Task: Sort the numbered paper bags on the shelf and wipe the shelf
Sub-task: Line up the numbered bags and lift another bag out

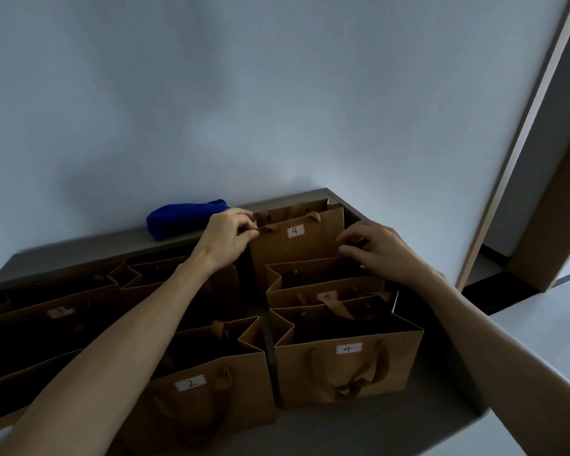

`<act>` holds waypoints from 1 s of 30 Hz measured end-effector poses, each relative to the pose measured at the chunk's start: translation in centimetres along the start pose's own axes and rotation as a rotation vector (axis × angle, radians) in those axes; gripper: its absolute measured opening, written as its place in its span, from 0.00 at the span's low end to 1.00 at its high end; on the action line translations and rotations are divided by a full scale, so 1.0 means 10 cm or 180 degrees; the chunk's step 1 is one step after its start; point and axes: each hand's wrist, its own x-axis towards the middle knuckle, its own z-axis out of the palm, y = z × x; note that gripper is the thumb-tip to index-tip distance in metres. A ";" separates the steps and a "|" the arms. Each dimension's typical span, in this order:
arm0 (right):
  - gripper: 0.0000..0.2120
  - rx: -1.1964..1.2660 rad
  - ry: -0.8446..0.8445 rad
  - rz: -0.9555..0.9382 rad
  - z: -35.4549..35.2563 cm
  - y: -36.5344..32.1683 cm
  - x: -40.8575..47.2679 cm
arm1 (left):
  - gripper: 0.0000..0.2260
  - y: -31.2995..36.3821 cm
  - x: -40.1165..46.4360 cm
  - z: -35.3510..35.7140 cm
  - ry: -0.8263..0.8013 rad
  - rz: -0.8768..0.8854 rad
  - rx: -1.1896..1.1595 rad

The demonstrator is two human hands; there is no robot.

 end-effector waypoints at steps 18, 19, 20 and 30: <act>0.40 0.3621 0.0269 0.0460 -0.20 -0.58 0.31 | 0.07 0.36 0.11 -1.16 0.0665 -0.0249 -0.1526; 0.40 0.3697 0.0259 0.0459 -0.19 -0.62 0.31 | 0.07 0.37 0.07 -1.16 0.0710 -0.0257 -0.1591; 0.40 0.3721 0.0239 0.0479 -0.17 -0.66 0.30 | 0.06 0.38 0.03 -1.16 0.0781 -0.0288 -0.1715; 0.32 0.4115 -0.0177 0.0537 0.10 -0.95 0.17 | 0.24 0.38 -0.50 -0.92 0.0929 -0.1019 -0.3161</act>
